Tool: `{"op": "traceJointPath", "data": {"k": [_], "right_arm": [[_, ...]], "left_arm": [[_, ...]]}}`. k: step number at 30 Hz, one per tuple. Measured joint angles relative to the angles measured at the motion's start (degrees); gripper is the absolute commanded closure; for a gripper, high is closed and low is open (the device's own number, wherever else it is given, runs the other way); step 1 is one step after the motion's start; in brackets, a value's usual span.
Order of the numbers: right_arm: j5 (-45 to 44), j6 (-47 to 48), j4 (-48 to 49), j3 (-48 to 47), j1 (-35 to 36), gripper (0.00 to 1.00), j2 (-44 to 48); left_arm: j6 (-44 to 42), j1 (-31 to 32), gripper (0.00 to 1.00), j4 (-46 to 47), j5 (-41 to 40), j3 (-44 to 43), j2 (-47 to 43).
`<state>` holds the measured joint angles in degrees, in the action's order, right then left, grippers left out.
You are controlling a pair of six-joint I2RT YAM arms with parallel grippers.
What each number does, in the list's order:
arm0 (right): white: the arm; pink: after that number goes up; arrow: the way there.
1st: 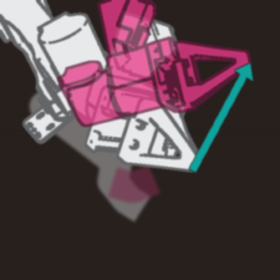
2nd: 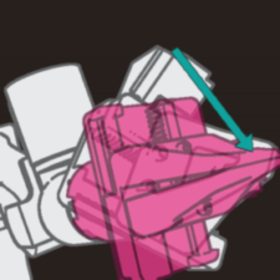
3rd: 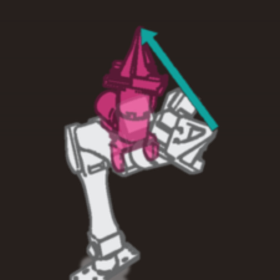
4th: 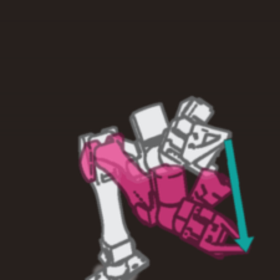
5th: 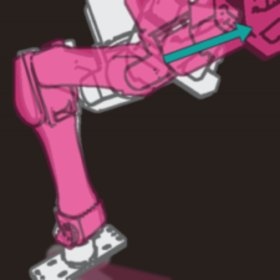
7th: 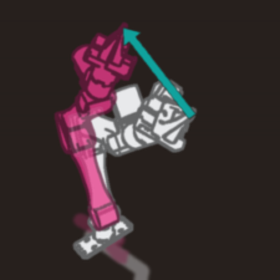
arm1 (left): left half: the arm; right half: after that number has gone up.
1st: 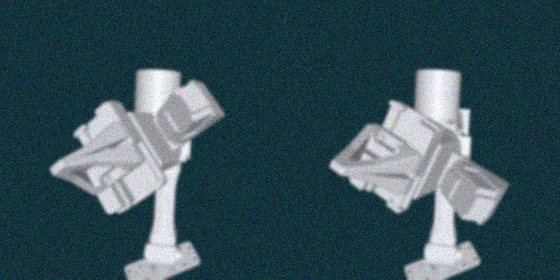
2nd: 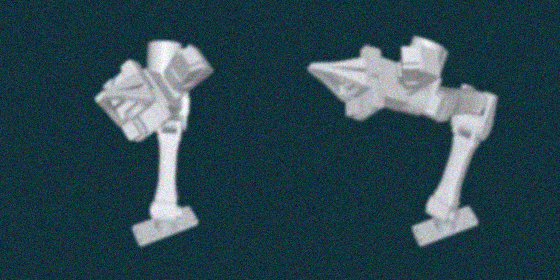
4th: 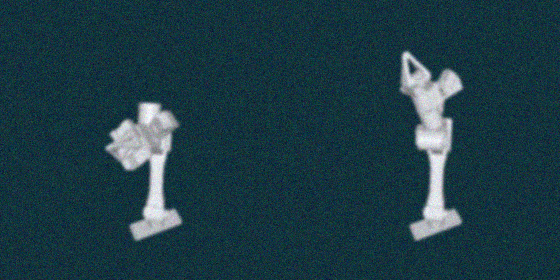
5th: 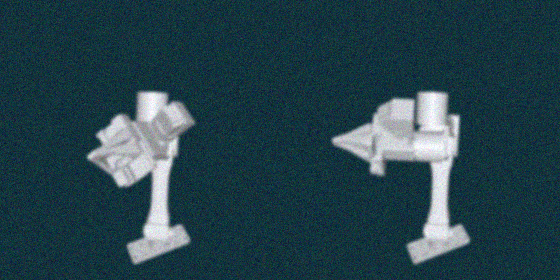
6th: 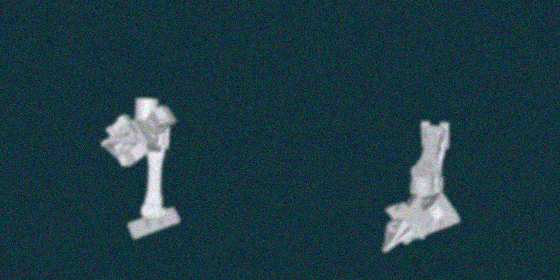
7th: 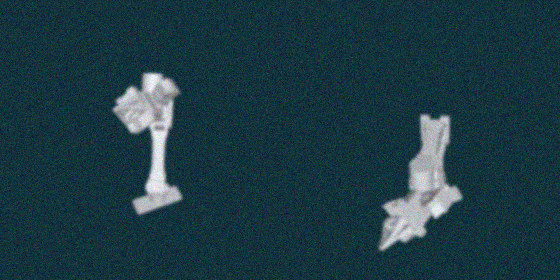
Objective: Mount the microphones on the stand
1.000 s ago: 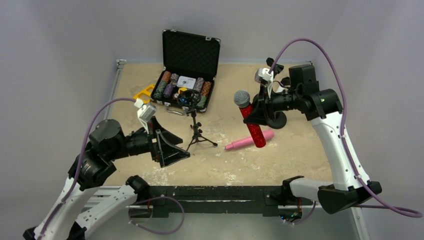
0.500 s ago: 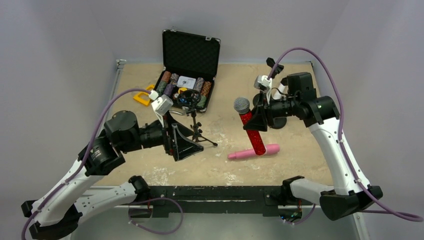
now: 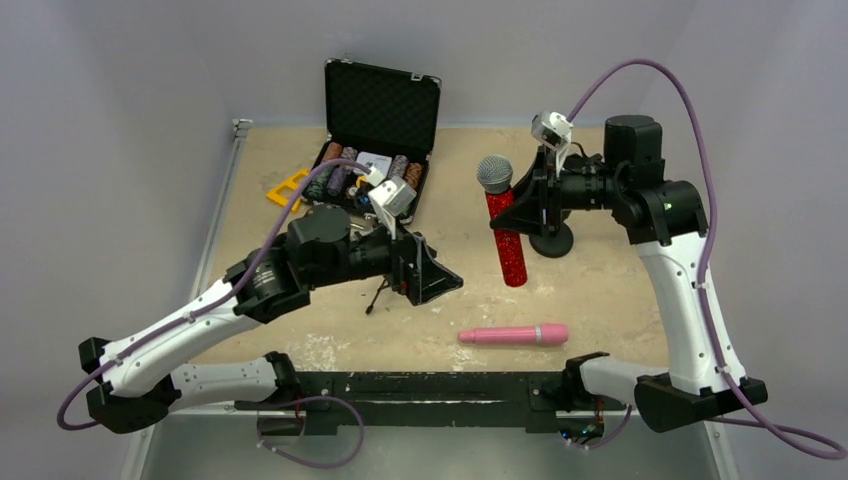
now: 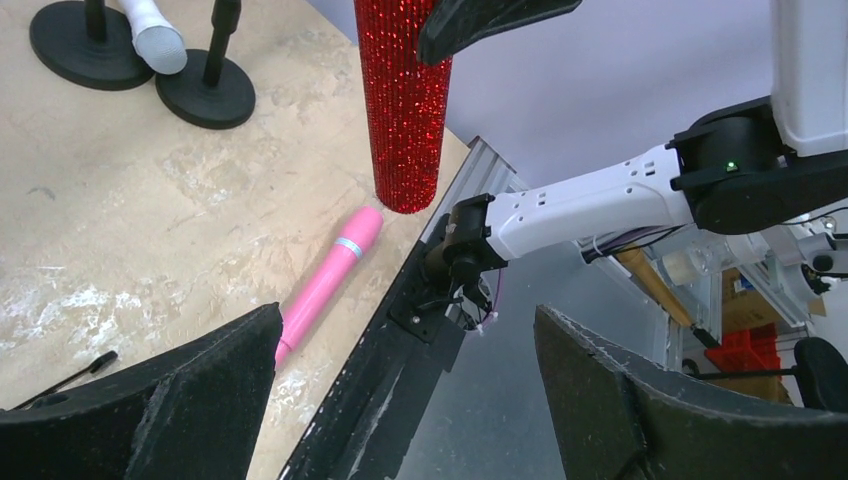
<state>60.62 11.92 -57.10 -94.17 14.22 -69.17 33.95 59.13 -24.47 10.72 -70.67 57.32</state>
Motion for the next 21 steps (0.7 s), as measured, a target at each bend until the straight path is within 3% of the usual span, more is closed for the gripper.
{"op": "traceJointPath", "data": {"k": [6,17,21], "right_arm": [[0.61,-4.57,2.23,-0.04,-3.23,0.99,0.70],[3.63,-15.65,11.98,3.15,-5.81,0.99,3.96],[5.44,-19.52,15.69,5.25,-6.51,0.99,4.11]], "left_arm": [[0.17,4.11,0.00,3.19,-5.22,-0.35,4.57],[3.50,6.21,0.01,14.56,-11.30,-1.27,13.97],[4.35,7.23,0.12,17.22,-11.96,-2.36,17.29]]}}
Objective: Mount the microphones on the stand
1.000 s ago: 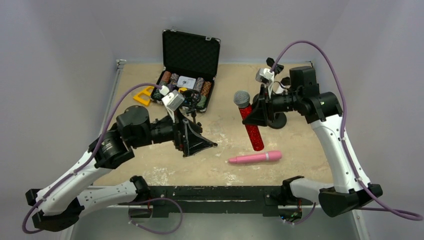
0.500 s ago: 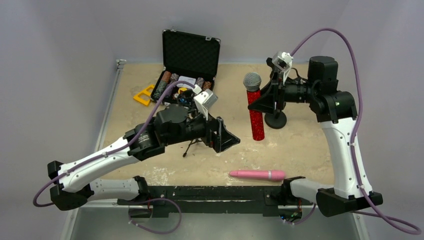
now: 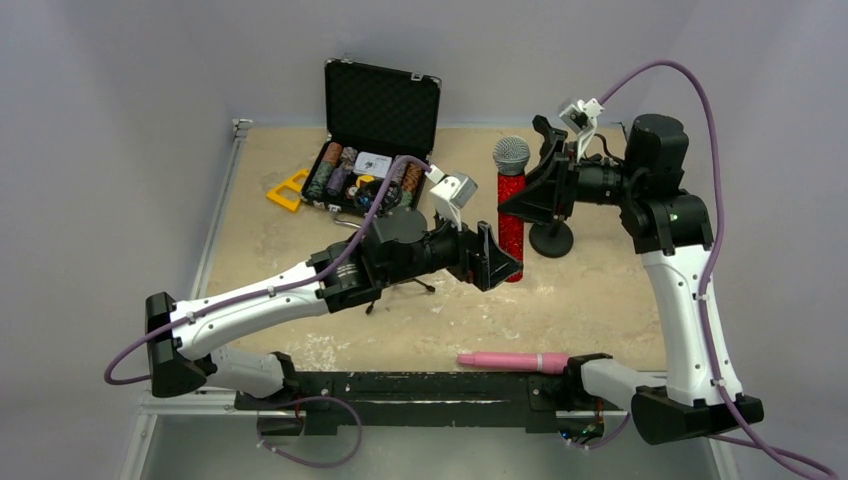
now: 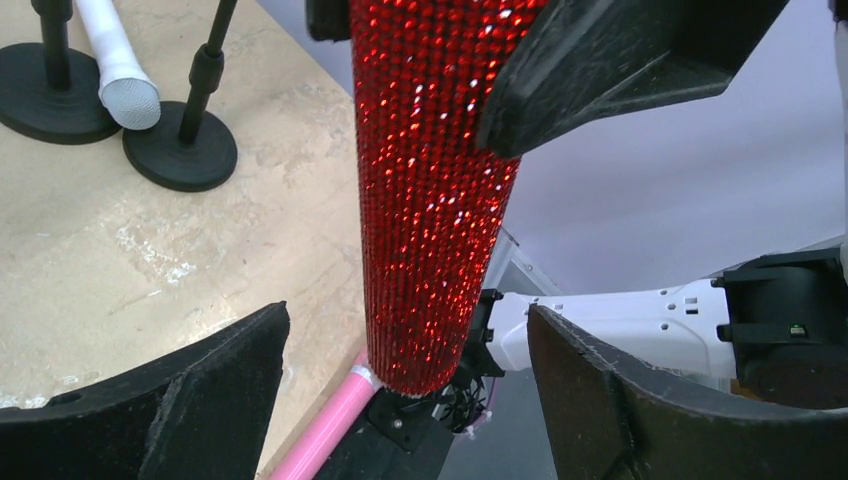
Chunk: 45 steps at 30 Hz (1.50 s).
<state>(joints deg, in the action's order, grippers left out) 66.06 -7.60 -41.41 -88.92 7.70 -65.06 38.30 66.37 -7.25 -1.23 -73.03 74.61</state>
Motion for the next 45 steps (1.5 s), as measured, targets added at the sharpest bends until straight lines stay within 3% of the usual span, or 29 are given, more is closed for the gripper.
{"op": "traceJointPath", "data": {"k": [11,17,20,26,28,37,45], "right_arm": [[3.76,-7.23,7.06,4.83,-1.42,0.99,0.57],[5.33,-9.86,10.38,7.02,-1.99,0.98,1.36],[6.40,-11.02,12.28,8.07,-2.16,0.93,1.49],[8.85,-9.84,12.87,10.25,-2.43,0.44,2.47],[9.62,-7.54,10.84,10.32,-2.36,0.32,3.04],[14.12,0.04,5.40,12.35,-1.68,0.22,5.86],[14.47,0.76,4.90,15.34,0.22,0.21,5.86]], "left_arm": [[0.68,0.42,0.42,1.81,-1.07,-2.49,2.56],[0.48,0.50,0.85,1.84,-1.60,-2.49,2.56],[0.39,0.52,1.00,1.68,-1.79,-2.49,2.54],[-2.60,0.74,1.00,-0.17,-1.68,-1.20,0.66],[-5.09,0.85,1.00,-1.42,-0.96,0.44,-1.57],[-11.56,0.57,1.00,-5.81,3.34,7.08,-12.94],[-11.98,0.57,1.00,-5.16,4.83,13.05,-15.21]]}}
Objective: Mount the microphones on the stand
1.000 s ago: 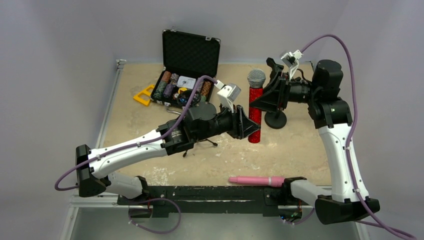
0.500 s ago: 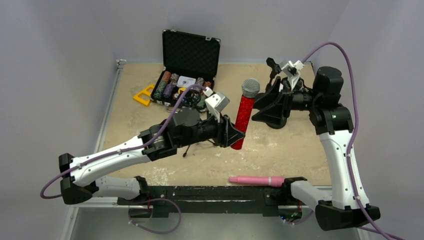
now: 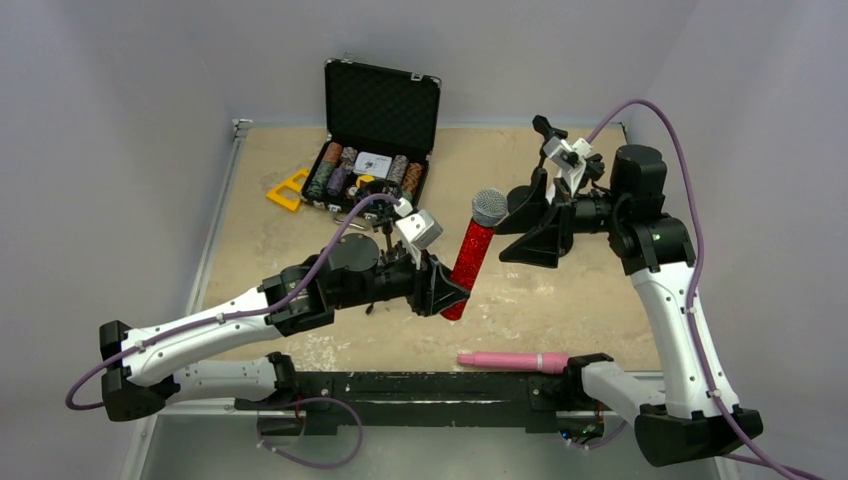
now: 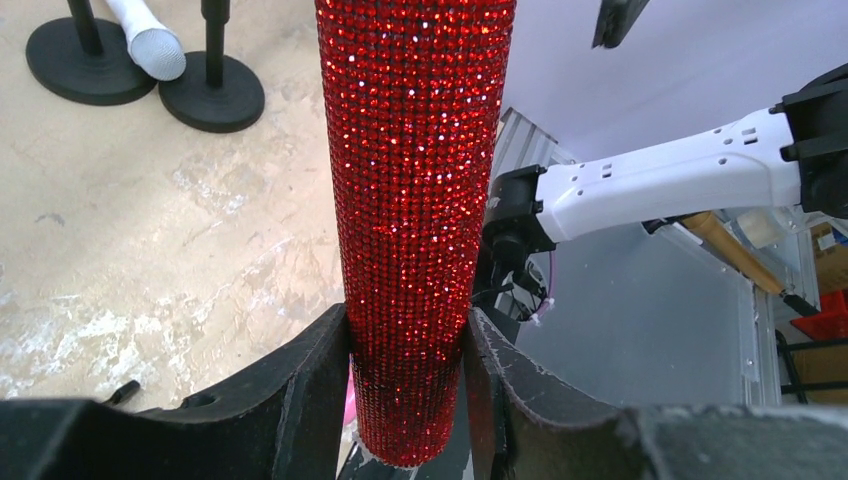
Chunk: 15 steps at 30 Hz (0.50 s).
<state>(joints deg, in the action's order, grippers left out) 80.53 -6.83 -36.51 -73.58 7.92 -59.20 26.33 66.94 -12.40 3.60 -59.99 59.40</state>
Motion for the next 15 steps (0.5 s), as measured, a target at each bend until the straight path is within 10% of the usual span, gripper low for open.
{"op": "traceJointPath", "data": {"k": [15], "right_arm": [[0.00,-1.11,1.05,0.26,1.64,0.20,-0.04]], "left_arm": [[0.00,0.00,1.00,4.07,1.77,0.02,0.22]]}}
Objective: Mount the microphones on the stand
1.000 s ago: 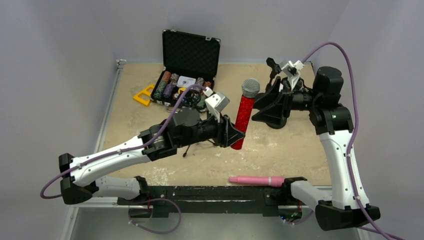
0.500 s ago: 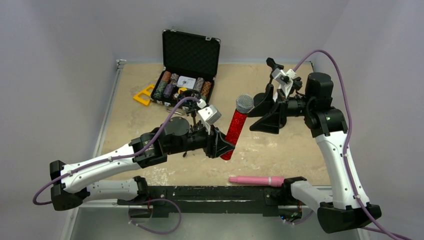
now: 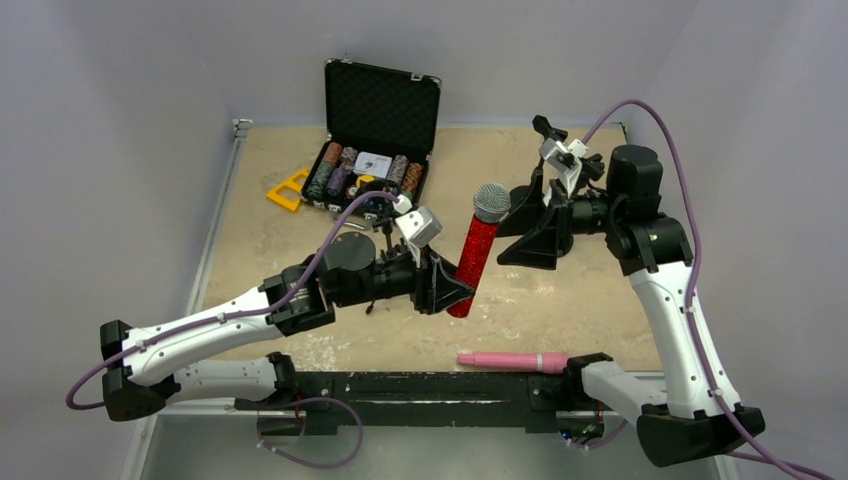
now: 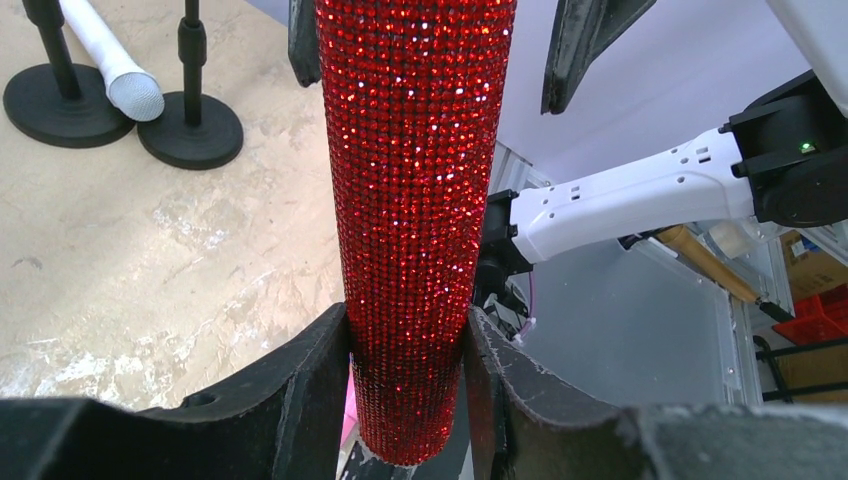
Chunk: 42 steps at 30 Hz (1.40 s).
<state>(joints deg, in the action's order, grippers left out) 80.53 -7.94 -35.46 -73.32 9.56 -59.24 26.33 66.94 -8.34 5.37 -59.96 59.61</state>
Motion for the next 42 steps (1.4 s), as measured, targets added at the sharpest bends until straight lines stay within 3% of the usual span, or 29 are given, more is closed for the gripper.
{"op": "traceJointPath", "data": {"k": [18,25,33,37,41,42], "right_arm": [[0.00,-1.79,4.33,2.80,4.04,0.22,0.07],[0.00,-6.14,10.27,5.88,4.63,0.36,0.00],[0.35,-15.34,20.24,7.28,4.63,0.42,-0.50],[0.46,-18.03,23.80,7.28,4.66,0.56,-1.18],[0.52,-19.43,27.17,7.91,4.68,0.81,-1.55],[0.68,-19.80,27.93,8.04,4.68,0.87,-1.53]], "left_arm": [[1.99,0.00,1.00,9.27,-0.31,-0.13,4.55],[3.67,0.00,1.00,13.53,-2.38,-0.13,5.95],[5.60,-0.11,1.00,16.50,-4.46,-0.13,7.26],[6.12,-0.11,1.00,17.99,-4.52,-0.13,8.74],[7.54,-0.11,1.00,19.04,-4.57,-0.17,9.40],[7.58,-0.13,0.93,19.06,-4.63,-0.17,9.42]]}}
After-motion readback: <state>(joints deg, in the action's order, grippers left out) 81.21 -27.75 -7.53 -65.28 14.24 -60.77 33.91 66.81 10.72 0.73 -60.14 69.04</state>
